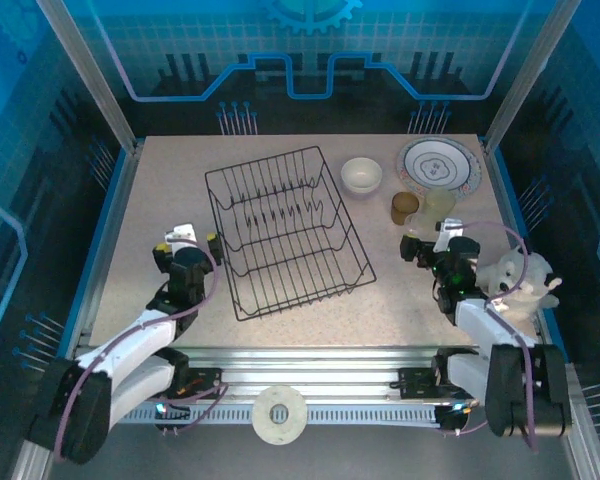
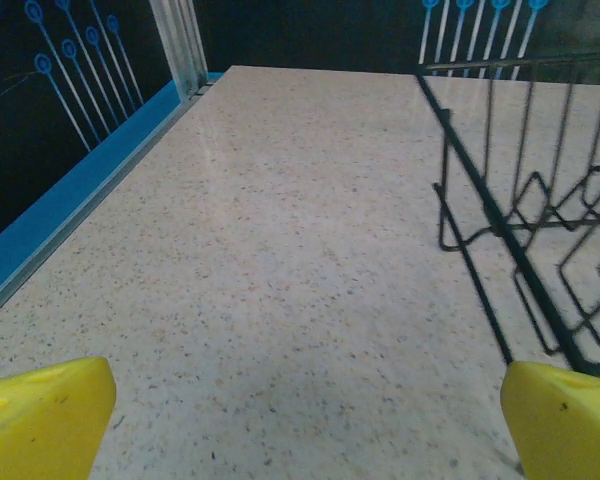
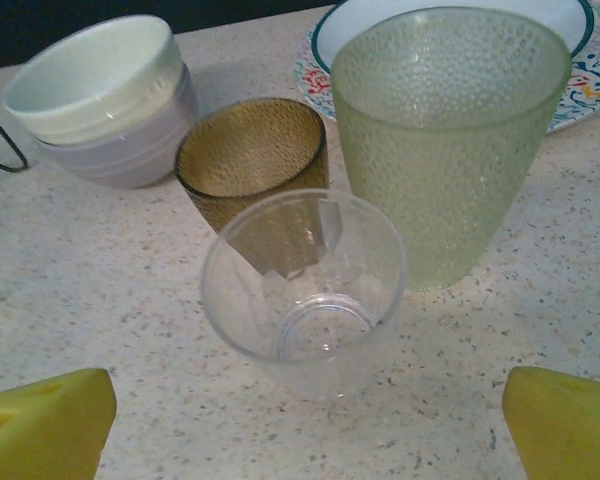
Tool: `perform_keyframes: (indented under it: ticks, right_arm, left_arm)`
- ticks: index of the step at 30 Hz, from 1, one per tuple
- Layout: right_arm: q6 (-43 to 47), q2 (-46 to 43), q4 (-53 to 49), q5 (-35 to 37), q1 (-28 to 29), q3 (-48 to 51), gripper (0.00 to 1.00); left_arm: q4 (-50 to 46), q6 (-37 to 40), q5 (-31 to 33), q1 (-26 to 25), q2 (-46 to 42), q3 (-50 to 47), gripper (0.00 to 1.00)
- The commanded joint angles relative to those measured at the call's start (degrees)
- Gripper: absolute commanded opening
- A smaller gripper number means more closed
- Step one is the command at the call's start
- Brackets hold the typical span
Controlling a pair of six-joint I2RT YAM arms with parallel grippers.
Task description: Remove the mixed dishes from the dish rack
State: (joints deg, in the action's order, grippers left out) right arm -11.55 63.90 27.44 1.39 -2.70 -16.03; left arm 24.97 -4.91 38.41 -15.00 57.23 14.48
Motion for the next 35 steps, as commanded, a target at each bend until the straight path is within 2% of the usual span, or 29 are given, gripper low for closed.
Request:
perform_keyframes:
  ticks: [1, 6, 9, 11, 13, 15, 17, 20, 25, 32, 35]
  right_arm:
    - [2.96, 5.58, 15.6, 1.14, -1.17, 0.96, 1.0]
    - [4.12, 11.25, 19.88, 0.96, -0.67, -1.4, 1.0]
    - [4.88, 13.68, 22.97, 0.33, -0.64, -1.29, 1.0]
    - [4.54, 16.29, 27.03, -0.22, -0.56, -0.73, 1.0]
    - [5.26, 17.72, 27.76, -0.16, 0.16, -1.19, 1.0]
    - [6.44, 17.8, 25.3, 0.69, 1.32, -2.46, 1.0]
    - [8.58, 20.13, 25.91, 0.18, 2.79, -3.14, 1.0]
    - [9.39, 24.57, 35.52, 2.93, 4.24, -0.66, 1.0]
    - [9.44, 23.48, 31.43, 3.31, 4.47, -1.82, 1.0]
    - [10.24, 24.05, 30.9, 5.48, 5.61, -2.74, 1.0]
    - [10.14, 24.08, 31.34, 6.03, 5.73, -2.49, 1.0]
  left_arm:
    - [15.34, 5.54, -8.32, 3.11, 6.48, -2.14, 0.99]
    - [25.7, 4.93, -14.56, 6.91, 16.55, 0.23, 0.99]
    - [29.88, 6.19, -16.1, 8.14, 23.22, 2.36, 0.99]
    - [39.46, 6.9, -17.58, 8.87, 30.96, 1.94, 0.99]
    - [43.07, 7.69, -17.53, 8.84, 33.9, 1.75, 0.99]
    - [37.85, 6.15, -17.74, 9.09, 32.22, 2.72, 0.99]
    - [37.44, 6.89, -17.51, 9.03, 32.84, 3.74, 0.99]
    - [35.83, 6.36, -17.68, 9.2, 32.61, 4.34, 0.99]
    - [36.55, 6.8, -17.78, 9.03, 32.68, 4.06, 0.99]
    - [33.17, 5.96, -20.08, 9.99, 32.2, 5.36, 0.99]
    - [34.49, 6.18, -19.89, 10.0, 32.33, 4.71, 0.99]
